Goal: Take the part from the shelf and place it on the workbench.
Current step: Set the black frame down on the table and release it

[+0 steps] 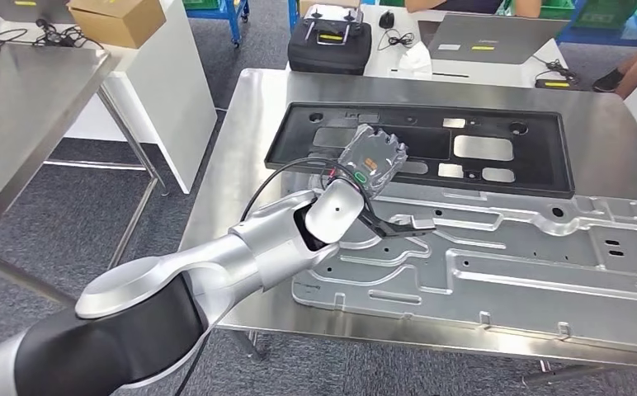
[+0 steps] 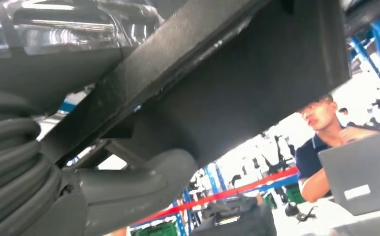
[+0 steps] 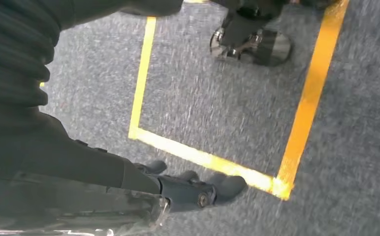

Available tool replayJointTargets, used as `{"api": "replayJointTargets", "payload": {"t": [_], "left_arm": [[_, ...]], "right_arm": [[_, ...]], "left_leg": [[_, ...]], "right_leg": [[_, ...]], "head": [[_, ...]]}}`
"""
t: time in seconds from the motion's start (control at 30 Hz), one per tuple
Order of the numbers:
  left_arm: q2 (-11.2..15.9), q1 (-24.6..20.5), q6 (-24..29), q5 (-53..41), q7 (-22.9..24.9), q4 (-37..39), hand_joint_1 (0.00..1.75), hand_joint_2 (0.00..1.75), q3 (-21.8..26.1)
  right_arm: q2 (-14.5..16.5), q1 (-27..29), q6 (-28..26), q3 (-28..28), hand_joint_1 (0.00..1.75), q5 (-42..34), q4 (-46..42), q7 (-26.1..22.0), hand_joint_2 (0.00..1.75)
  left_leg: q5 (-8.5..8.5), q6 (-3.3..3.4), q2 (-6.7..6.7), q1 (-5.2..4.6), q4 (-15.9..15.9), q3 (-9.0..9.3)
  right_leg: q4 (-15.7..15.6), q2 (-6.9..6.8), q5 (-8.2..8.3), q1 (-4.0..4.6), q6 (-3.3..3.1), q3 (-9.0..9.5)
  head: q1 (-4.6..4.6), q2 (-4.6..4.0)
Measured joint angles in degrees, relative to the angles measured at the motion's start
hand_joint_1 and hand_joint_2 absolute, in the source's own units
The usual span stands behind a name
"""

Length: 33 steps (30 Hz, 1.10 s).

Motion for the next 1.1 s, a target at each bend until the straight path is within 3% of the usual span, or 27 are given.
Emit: {"api": "replayJointTargets", "payload": {"t": [0.1, 0.17, 0.23, 0.27, 0.3, 0.4, 0.47, 0.53, 0.63, 0.77, 0.93, 1.1], "left_arm": [[-0.37, -0.14, -0.05, 0.05, -0.03, -0.16, 1.75, 1.75, 0.03], [-0.69, -0.15, -0.19, 0.08, -0.57, -0.22, 1.75, 1.75, 0.03], [-0.82, 0.16, -0.39, 0.08, -1.51, -0.23, 1.75, 1.75, -0.04], [-0.83, 0.39, -0.47, 0.08, -1.9, -0.23, 1.75, 1.75, -0.09], [-0.83, 0.59, -0.5, 0.07, -2.21, -0.23, 1.75, 1.75, -0.14], [-0.93, 0.8, -0.58, 0.08, -2.79, -0.28, 1.75, 1.75, -0.27], [-1.03, 0.81, -0.64, 0.17, -3.0, -0.34, 0.87, 1.75, -0.3], [-1.07, 0.86, -0.85, 0.45, -3.48, -0.37, 0.0, 1.75, -0.31], [-1.15, 0.8, -1.53, 1.01, -4.61, -0.56, 0.0, 1.75, -0.3], [-1.15, 0.74, -1.69, 1.35, -5.5, -1.09, 0.0, 0.0, -0.32], [-1.09, 0.71, -0.56, 1.27, -5.33, -1.5, 0.0, 0.0, -0.32], [-1.08, 0.71, -0.7, 1.44, -5.22, -1.52, 0.0, 0.0, -0.32]], "right_arm": [[0.07, -0.12, -0.02, 0.01, 0.0, -0.01, -0.02, 0.01, 1.75], [0.15, -0.23, -0.01, 0.01, 0.0, 0.02, -0.03, 0.01, 1.75], [0.24, -0.24, 0.02, 0.01, 0.0, 0.07, -0.03, 0.01, 1.75], [0.28, -0.17, 0.03, 0.01, 0.0, 0.1, -0.03, 0.01, 1.75], [0.29, -0.08, 0.03, 0.01, 0.0, 0.14, -0.03, 0.01, 1.75], [0.26, 0.01, 0.05, 0.0, 0.0, 0.31, -0.01, 0.01, 1.75], [0.25, -0.01, 0.1, -0.01, 0.0, 0.44, -0.01, 0.01, 0.87], [0.34, 0.08, 0.16, 0.0, 0.0, 0.53, -0.01, 0.01, 0.0], [0.51, 0.02, 0.18, -0.01, 0.0, 0.66, 0.0, -0.01, 0.0], [0.57, -0.12, 0.19, -0.01, 0.0, 0.81, -0.01, -0.02, 0.0], [0.58, -0.17, 0.17, -0.02, 0.0, 0.95, -0.01, -0.02, 0.0], [0.58, -0.17, 0.19, 0.0, 0.0, 1.04, -0.01, -0.02, 0.0]], "left_leg": [[-0.22, 1.09, -0.13, 0.22, -0.42, 1.39], [-0.58, 1.49, -0.16, 0.4, -0.68, 2.17], [-1.24, 1.66, -0.15, 0.37, -0.7, 2.71], [-1.62, 1.64, -0.15, 0.34, -0.69, 3.08], [-2.02, 1.58, -0.15, 0.33, -0.69, 3.56], [-3.27, 1.11, -0.08, 0.29, -0.71, 5.18], [-3.86, 0.54, -0.05, 0.18, -0.73, 5.49], [-4.38, 0.65, 0.01, -0.09, -0.51, 5.42], [-4.64, 1.63, 0.13, -0.26, -0.57, 5.65], [-4.64, 1.44, 0.1, -0.24, -1.2, 5.96], [-4.6, 0.15, 0.09, -0.07, -1.5, 6.12], [-4.6, 0.25, 0.08, -0.21, -1.42, 6.16]], "right_leg": [[2.01, -0.07, -0.67, -0.13, 0.74, -0.33], [8.0, -0.09, -2.5, -0.2, 1.19, -3.78], [14.7, -0.1, -5.24, -0.26, 1.58, -8.65], [16.09, -0.1, -5.62, -0.27, 1.66, -10.26], [15.65, -0.1, -4.71, -0.27, 1.66, -10.99], [5.66, -0.11, 3.47, -0.17, 1.16, -8.98], [1.19, -0.16, 5.47, 0.11, 0.54, -7.69], [0.65, -0.22, 5.41, 0.16, 0.45, -7.4], [0.64, -0.17, 5.71, 0.1, 0.68, -7.36], [0.64, -0.19, 5.42, 0.18, 0.25, -7.34], [0.68, -0.22, 5.32, 0.26, 0.07, -7.28], [0.53, -0.28, 5.43, 0.13, 0.18, -7.1]], "head": [[0.15, 0.0], [0.85, 0.0], [1.44, 0.0], [1.54, 0.0], [1.61, 0.0], [1.98, 0.0], [2.25, 0.0], [2.13, 0.01], [1.35, 0.0], [0.79, 0.0], [0.55, 0.0], [0.65, 0.0]]}}
